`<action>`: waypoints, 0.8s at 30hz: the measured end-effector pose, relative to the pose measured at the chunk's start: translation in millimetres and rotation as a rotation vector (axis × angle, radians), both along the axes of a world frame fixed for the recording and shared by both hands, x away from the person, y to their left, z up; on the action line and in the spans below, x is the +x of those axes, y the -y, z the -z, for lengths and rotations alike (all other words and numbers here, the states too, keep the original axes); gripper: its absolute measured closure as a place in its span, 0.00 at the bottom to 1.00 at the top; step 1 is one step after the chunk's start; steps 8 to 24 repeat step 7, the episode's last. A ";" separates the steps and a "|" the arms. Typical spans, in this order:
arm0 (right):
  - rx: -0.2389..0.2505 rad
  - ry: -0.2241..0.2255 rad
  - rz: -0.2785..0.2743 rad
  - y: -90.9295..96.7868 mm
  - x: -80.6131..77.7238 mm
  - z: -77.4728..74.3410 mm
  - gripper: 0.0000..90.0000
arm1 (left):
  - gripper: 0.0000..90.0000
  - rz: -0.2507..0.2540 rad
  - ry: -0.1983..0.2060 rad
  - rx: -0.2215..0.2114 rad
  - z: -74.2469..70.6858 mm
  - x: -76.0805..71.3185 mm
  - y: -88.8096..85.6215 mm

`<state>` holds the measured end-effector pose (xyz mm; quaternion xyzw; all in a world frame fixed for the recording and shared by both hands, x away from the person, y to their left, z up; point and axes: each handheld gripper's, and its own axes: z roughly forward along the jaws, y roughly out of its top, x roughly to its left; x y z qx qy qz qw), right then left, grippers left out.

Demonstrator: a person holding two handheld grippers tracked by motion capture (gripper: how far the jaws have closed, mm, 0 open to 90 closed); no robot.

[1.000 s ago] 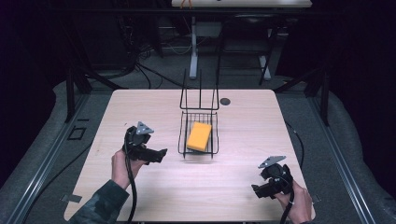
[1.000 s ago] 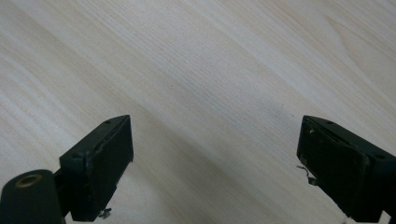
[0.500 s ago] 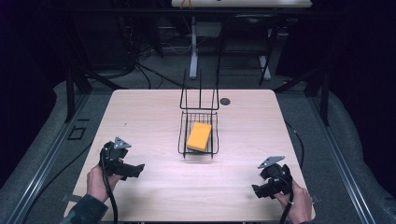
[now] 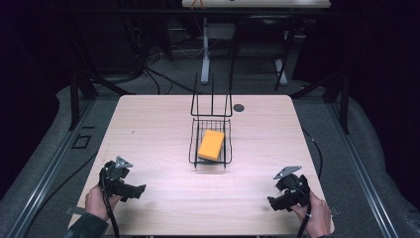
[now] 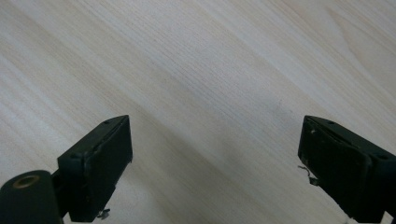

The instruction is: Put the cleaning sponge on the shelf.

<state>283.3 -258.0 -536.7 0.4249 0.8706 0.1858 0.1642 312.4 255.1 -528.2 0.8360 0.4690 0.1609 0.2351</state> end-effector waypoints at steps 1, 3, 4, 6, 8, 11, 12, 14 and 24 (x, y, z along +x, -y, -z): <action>-0.007 -0.004 -0.001 0.2 0.2 0.0 0.10 | 0.00 0.011 -0.003 0.002 0.9 0.3 0.4; -0.012 -0.005 -0.003 0.1 0.4 0.1 0.10 | 0.00 0.017 -0.005 0.001 1.5 0.4 0.6; -0.013 -0.004 -0.001 0.0 0.3 0.0 0.10 | 0.00 0.017 -0.005 0.001 1.5 0.4 0.6; -0.009 -0.007 -0.001 -0.4 0.1 0.2 0.10 | 0.00 0.022 -0.002 -0.002 1.9 0.6 0.6; -0.011 -0.006 -0.003 -0.3 0.3 0.2 0.10 | 0.00 0.023 -0.001 -0.001 2.0 0.8 0.7; -0.011 -0.006 -0.003 -0.3 0.3 0.2 0.10 | 0.00 0.023 -0.001 -0.001 2.0 0.8 0.7; -0.011 -0.006 -0.003 -0.3 0.3 0.2 0.10 | 0.00 0.023 -0.001 -0.001 2.0 0.8 0.7; -0.011 -0.006 -0.003 -0.3 0.3 0.2 0.10 | 0.00 0.023 -0.001 -0.001 2.0 0.8 0.7; -0.011 -0.006 -0.003 -0.3 0.3 0.2 0.10 | 0.00 0.023 -0.001 -0.001 2.0 0.8 0.7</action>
